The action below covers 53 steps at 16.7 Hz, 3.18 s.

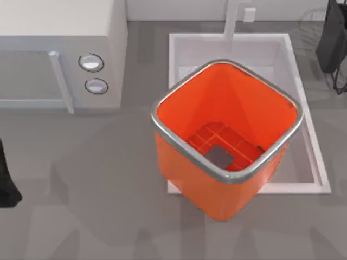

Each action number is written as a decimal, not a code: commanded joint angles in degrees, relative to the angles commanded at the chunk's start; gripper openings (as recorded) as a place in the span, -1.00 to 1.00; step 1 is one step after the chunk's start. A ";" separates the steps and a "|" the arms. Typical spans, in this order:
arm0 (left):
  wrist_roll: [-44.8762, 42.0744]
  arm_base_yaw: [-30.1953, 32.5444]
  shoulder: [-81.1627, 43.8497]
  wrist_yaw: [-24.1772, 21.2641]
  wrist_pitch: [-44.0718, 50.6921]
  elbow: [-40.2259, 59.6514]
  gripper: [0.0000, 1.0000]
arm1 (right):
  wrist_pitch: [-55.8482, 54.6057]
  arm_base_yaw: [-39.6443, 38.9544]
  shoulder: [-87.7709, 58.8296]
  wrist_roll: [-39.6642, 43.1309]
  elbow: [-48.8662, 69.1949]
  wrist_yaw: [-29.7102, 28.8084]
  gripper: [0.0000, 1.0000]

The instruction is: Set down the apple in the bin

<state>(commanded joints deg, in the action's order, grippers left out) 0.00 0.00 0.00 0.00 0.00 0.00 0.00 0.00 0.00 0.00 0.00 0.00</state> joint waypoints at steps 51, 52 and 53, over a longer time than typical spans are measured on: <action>-29.24 -13.19 -105.08 -3.46 37.35 55.63 0.40 | 0.00 0.00 0.00 0.00 0.00 0.00 1.00; -29.24 -13.19 -105.08 -3.46 37.35 55.63 0.25 | 0.00 0.00 0.00 0.00 0.00 0.00 1.00; -29.24 -13.19 -105.08 -3.46 37.35 55.63 0.10 | 0.00 0.00 0.00 0.00 0.00 0.00 1.00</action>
<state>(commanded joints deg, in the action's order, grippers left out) -29.24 -13.19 -105.08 -3.46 37.35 55.63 0.00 0.00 0.00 0.00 0.00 0.00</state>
